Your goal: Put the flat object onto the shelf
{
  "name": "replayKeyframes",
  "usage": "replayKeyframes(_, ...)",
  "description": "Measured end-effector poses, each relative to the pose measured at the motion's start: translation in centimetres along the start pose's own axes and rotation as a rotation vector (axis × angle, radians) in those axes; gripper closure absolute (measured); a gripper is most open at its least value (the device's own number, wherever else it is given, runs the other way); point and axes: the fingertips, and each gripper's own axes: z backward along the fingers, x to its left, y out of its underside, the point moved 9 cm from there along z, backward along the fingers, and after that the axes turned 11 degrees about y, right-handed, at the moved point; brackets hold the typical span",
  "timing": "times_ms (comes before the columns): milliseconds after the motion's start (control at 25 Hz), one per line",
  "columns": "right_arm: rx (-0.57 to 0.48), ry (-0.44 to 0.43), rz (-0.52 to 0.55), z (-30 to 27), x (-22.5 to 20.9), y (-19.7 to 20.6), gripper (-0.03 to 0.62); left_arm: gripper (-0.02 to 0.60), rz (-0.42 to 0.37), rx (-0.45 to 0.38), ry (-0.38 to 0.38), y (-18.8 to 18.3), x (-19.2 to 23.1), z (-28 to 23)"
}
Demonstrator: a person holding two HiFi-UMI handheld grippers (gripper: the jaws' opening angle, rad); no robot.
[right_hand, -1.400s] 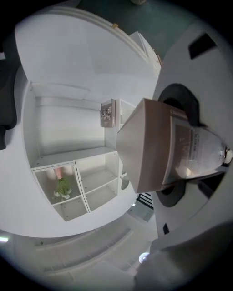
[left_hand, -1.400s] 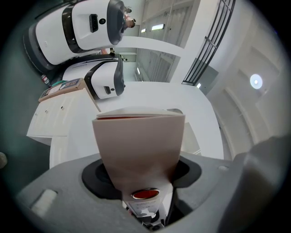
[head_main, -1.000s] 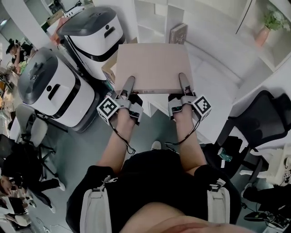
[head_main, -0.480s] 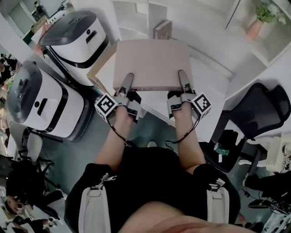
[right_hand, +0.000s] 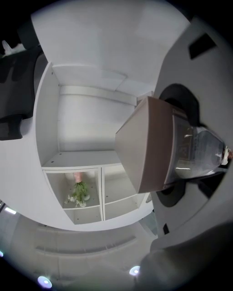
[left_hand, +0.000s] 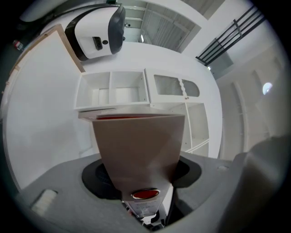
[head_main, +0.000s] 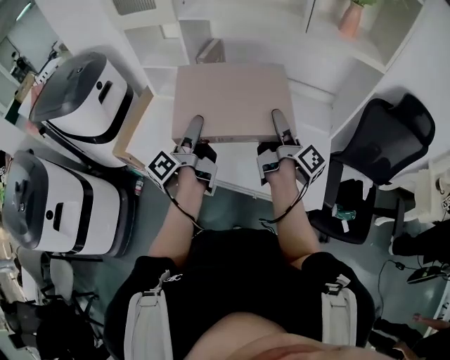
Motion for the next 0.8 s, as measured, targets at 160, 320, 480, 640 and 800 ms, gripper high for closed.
replayKeyframes(160,-0.066,0.008,0.005,-0.1,0.5,-0.6,0.306,0.302,0.034,0.059,0.032,-0.5,0.6,-2.5)
replayKeyframes(320,-0.143,0.018,0.045,-0.3,0.9,-0.8,0.306,0.302,0.071,0.123,0.039,-1.3,1.3,-4.3)
replayKeyframes(480,-0.202,0.014,0.046,-1.1,1.5,0.2,0.306,0.302,0.084,0.191,0.058,-3.1,1.6,-6.0)
replayKeyframes(640,-0.262,0.01,0.036,-2.5,2.4,2.3,0.306,0.302,0.096,0.243,0.071,-6.2,2.1,-7.5)
replayKeyframes(800,-0.302,0.018,0.066,-3.6,3.5,4.1,0.303,0.302,0.111,0.284,0.106,-8.7,1.9,-8.4)
